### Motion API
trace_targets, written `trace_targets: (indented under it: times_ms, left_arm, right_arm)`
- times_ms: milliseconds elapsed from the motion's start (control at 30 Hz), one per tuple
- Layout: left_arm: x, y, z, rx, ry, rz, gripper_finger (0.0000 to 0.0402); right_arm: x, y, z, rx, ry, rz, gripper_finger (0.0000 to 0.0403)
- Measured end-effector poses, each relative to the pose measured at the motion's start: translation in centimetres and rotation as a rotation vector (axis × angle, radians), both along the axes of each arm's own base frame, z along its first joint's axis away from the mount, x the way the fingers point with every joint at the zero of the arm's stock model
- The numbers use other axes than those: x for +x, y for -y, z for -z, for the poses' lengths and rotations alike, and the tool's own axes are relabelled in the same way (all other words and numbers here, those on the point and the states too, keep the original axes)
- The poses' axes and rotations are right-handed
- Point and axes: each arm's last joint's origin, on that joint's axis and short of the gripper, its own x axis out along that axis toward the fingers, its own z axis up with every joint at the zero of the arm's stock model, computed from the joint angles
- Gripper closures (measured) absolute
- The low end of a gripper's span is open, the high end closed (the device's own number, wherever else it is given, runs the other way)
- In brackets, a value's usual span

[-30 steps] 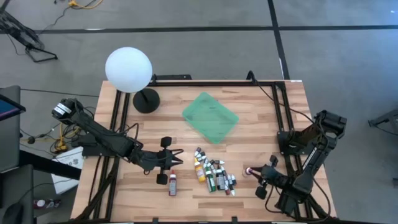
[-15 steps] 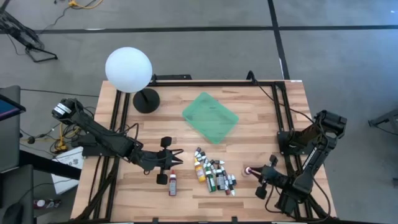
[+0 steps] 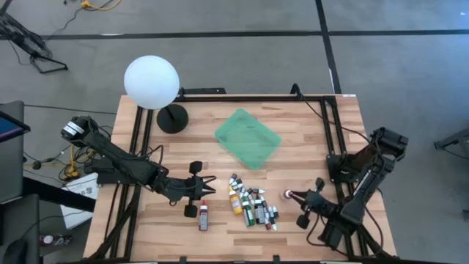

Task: Pick & Place food coloring
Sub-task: Put the large pink food coloring bottle into the green bin

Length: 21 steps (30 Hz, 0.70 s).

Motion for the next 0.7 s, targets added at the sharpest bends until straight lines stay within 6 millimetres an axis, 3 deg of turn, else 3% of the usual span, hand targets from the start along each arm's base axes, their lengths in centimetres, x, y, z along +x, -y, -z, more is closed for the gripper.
trace_targets:
  times_ms: [267, 700]
  left_arm:
    - [0.0, 0.0, 0.1, 0.004, -0.007, 0.0, 0.0386]
    - [0.0, 0.0, 0.1, 0.005, -0.008, 0.0, 0.0386]
  right_arm:
    - [1.6, 2.7, -3.3, -0.042, 0.062, 0.042, 0.0381]
    - [6.7, 10.1, -10.1, -0.107, 0.074, 0.05, 0.0377]
